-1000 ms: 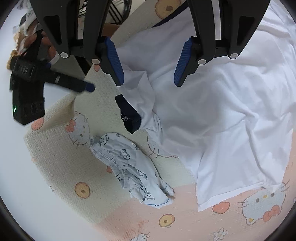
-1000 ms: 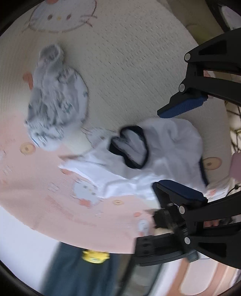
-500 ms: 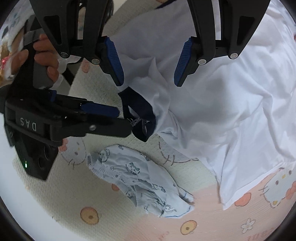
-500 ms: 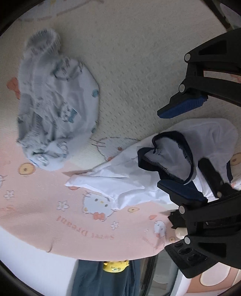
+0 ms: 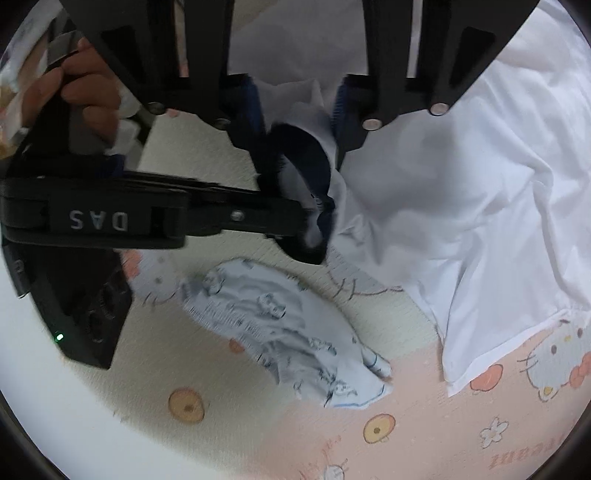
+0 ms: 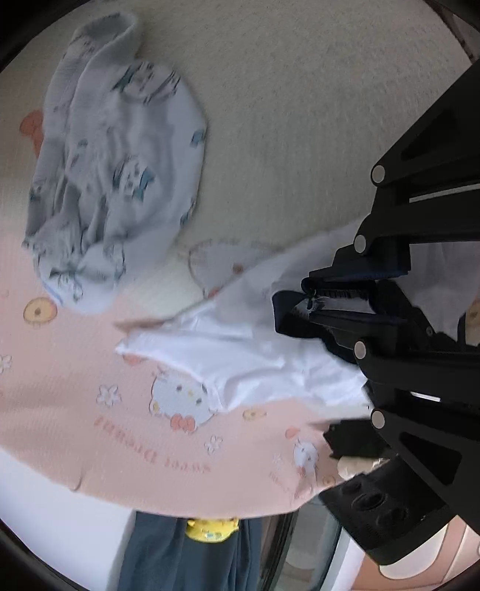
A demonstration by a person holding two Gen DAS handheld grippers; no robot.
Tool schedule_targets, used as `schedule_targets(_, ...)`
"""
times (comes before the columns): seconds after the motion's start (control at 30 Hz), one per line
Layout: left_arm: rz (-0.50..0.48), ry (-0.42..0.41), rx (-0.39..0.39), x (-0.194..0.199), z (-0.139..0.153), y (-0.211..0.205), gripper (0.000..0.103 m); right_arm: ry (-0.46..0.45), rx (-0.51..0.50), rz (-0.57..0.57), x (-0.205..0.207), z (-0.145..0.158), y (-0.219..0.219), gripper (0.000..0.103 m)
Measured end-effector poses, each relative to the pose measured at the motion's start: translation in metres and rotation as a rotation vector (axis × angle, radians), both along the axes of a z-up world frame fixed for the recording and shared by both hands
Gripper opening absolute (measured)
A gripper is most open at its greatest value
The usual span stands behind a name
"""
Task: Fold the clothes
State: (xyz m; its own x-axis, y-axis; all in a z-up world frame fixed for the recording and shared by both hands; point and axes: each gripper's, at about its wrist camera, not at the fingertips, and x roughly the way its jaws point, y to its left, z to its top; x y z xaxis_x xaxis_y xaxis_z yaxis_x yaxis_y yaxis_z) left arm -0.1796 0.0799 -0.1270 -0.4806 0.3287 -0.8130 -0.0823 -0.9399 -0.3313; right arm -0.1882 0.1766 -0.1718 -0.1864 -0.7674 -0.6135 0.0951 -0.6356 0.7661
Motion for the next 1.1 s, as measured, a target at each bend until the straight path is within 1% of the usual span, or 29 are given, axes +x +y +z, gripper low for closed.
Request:
schedule_targets(0.03,0.005,0.005,0.001,0.001,0.002,-0.002,0.019,0.004,-0.006,0.005,0.0,0.002,-0.003,0.013)
schedule_targets(0.17,0.031,0.016,-0.048,0.007,0.007,-0.012,0.018,0.02,-0.032,0.027,-0.001,0.008,-0.014,0.013)
schedule_targets(0.33,0.092,-0.005,-0.055,0.013,0.004,-0.038,0.017,0.035,-0.059,0.08,0.001,0.013,-0.04,0.013)
schedule_targets(0.43,0.129,-0.02,-0.057,0.016,0.0,-0.055,0.017,0.039,-0.035,0.111,0.002,0.012,-0.052,0.013)
schedule_targets(0.57,0.169,-0.068,-0.048,0.018,-0.011,-0.074,0.017,0.045,-0.002,0.151,0.004,0.011,-0.068,0.013)
schedule_targets(0.7,0.164,-0.078,0.022,0.024,-0.012,-0.082,0.017,0.109,0.098,0.126,0.016,0.017,-0.056,0.015)
schedule_targets(0.73,0.161,-0.08,0.041,0.026,-0.012,-0.084,0.017,0.124,0.123,0.12,0.019,0.018,-0.053,0.018)
schedule_targets(0.8,0.167,-0.085,0.082,0.028,-0.012,-0.089,0.018,0.156,0.173,0.107,0.025,0.021,-0.047,0.047)
schedule_targets(0.83,0.18,-0.09,0.105,0.029,-0.011,-0.091,0.019,0.172,0.198,0.101,0.028,0.023,-0.044,0.053)
schedule_targets(0.87,0.193,-0.095,0.129,0.029,-0.011,-0.094,0.025,0.188,0.223,0.095,0.031,0.024,-0.041,0.056)
schedule_targets(0.9,0.206,-0.099,0.152,0.029,-0.011,-0.097,0.031,0.204,0.248,0.088,0.034,0.026,-0.038,0.056)
schedule_targets(0.97,0.229,-0.103,0.201,0.031,-0.01,-0.101,0.06,0.236,0.298,0.076,0.04,0.029,-0.032,0.056)
schedule_targets(1.0,0.239,-0.099,0.227,0.032,-0.01,-0.103,0.063,0.252,0.323,0.069,0.043,0.03,-0.03,0.057)
schedule_targets(1.07,0.258,-0.091,0.279,0.034,-0.009,-0.106,0.064,0.283,0.373,0.056,0.049,0.033,-0.024,0.06)
schedule_targets(1.1,0.262,-0.095,0.287,0.034,-0.01,-0.106,0.064,0.299,0.398,0.05,0.052,0.035,-0.021,0.06)
